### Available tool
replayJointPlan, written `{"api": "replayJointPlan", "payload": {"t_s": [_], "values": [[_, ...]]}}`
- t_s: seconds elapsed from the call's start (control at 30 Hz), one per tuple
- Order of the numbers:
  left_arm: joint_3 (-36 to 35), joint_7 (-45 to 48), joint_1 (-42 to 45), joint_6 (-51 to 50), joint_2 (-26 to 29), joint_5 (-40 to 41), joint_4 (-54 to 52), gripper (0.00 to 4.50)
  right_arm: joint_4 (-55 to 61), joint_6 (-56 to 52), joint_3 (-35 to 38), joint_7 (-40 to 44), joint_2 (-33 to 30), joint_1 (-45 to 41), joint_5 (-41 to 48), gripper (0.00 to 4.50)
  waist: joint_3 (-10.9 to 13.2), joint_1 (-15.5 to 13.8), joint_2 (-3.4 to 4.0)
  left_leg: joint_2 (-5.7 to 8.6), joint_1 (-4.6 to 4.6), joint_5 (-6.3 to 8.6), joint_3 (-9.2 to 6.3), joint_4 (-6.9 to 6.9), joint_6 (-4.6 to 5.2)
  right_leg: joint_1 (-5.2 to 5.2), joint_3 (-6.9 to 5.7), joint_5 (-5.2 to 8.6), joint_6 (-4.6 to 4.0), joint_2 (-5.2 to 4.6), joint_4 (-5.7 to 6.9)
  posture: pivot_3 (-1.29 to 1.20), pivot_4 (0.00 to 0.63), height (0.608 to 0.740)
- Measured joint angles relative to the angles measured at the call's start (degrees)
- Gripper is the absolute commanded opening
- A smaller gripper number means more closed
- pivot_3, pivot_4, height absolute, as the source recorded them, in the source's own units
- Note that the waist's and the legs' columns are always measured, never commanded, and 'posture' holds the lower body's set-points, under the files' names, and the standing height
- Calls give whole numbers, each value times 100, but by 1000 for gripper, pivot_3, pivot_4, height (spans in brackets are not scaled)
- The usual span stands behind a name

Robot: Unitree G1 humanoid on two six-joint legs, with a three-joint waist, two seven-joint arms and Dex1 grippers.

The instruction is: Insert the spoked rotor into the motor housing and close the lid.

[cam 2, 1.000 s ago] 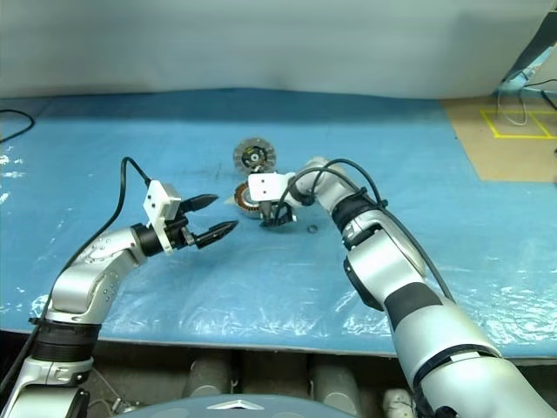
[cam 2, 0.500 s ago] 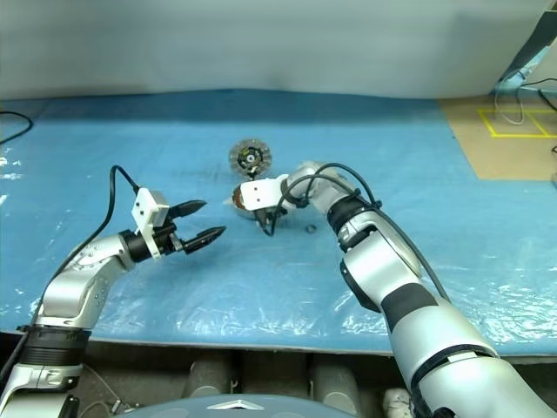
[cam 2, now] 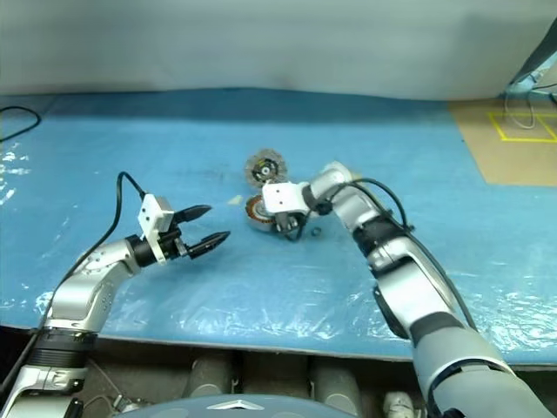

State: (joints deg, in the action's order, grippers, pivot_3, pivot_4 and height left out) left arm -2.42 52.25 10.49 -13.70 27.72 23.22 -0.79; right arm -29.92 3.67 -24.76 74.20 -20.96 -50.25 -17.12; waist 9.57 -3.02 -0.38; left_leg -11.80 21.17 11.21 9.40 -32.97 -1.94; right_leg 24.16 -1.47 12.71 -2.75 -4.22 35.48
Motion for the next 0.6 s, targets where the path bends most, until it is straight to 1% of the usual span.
{"api": "replayJointPlan", "payload": {"t_s": [0.13,0.23,0.33,0.47,0.57,0.6], "values": [[139,103,13,-3,-17,-3,45,4500,1408,-742,-19,88,-411,713,1,2145,0,7,0,0,-23,7,0,3,-16,-13,3,0,2,0,2,0,150,740],[214,201,90,-1,-16,-10,191,4500,1913,-1167,-69,61,-490,912,-32,2145,0,20,-1,1,-31,6,2,5,-18,-16,7,0,2,0,2,0,150,740],[245,264,257,11,-16,-48,389,4500,2024,-1444,-133,-47,-423,923,-73,2145,-4,40,-6,1,-38,4,2,12,-21,-19,8,0,2,0,2,0,150,740],[306,360,412,21,-64,-80,536,4500,2007,-1764,-221,-290,-185,913,-125,2145,-12,118,-19,0,-70,1,12,27,-29,-30,20,0,3,2,3,0,150,740],[324,427,484,61,-76,-101,581,4500,1962,-1758,-329,-440,-127,898,-143,2145,-12,163,-22,2,-115,-2,17,56,-35,-62,24,3,7,2,0,0,150,740],[324,448,490,75,-76,-107,588,4500,1939,-1709,-353,-475,-124,898,-142,2145,-12,170,-21,2,-122,-3,18,67,-35,-69,24,11,21,2,-4,0,150,740]]}}
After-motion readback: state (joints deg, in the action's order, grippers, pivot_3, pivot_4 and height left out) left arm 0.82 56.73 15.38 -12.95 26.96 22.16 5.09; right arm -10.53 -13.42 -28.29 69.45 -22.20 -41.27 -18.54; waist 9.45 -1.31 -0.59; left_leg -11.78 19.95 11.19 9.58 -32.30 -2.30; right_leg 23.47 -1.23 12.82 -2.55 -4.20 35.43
